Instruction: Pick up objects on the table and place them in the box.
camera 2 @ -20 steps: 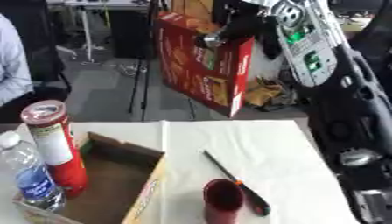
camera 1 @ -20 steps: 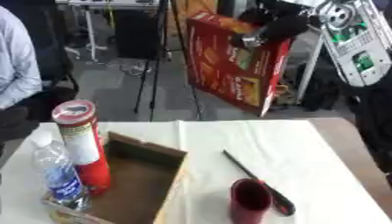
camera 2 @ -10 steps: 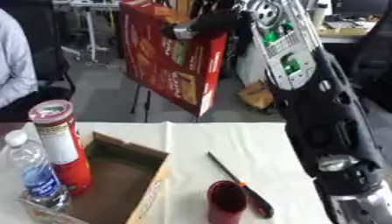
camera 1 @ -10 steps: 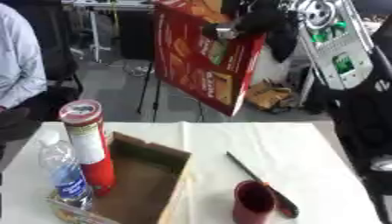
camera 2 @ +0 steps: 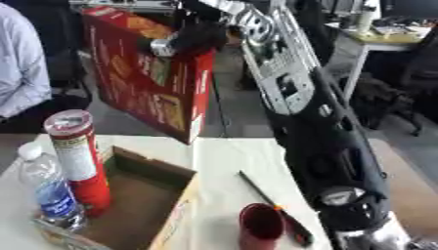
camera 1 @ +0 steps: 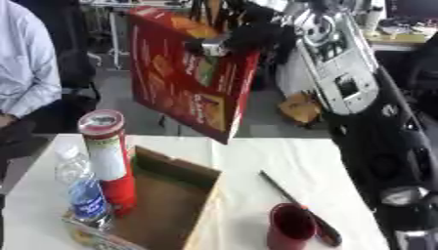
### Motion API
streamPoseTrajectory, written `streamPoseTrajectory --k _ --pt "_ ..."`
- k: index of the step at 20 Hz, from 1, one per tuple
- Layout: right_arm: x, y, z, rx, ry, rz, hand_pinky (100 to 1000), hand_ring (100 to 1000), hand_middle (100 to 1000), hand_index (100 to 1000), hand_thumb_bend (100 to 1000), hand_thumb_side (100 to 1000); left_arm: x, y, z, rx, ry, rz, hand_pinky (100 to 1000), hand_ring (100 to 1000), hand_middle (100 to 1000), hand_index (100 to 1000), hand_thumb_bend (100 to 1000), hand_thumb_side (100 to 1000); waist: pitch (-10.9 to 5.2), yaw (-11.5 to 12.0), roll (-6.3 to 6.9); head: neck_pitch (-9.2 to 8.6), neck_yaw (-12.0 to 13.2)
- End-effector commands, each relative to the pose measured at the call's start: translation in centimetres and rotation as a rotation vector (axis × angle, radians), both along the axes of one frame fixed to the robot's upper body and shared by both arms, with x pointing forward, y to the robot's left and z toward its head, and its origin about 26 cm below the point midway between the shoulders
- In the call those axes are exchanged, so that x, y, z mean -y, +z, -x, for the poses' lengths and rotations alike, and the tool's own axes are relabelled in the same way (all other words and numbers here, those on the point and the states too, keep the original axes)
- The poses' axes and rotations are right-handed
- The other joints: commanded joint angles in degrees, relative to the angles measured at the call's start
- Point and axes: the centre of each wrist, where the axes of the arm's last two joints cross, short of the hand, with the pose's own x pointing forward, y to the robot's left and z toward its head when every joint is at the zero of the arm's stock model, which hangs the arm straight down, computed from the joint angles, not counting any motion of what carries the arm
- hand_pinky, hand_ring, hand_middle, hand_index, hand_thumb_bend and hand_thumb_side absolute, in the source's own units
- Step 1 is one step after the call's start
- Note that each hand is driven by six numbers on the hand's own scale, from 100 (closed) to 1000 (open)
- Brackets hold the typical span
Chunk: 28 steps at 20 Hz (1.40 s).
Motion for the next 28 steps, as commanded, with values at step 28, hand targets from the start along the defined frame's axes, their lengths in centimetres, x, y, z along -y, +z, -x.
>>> streamPoseTrajectory --k 28 --pt "-2.0 -1.9 1.1 0.059 0.056 -0.138 218 274 324 459 572 618 0.5 0.8 0.1 0.026 -0.033 -0.006 906 740 779 732 100 987 -0.53 0.28 1.17 0.06 -0.50"
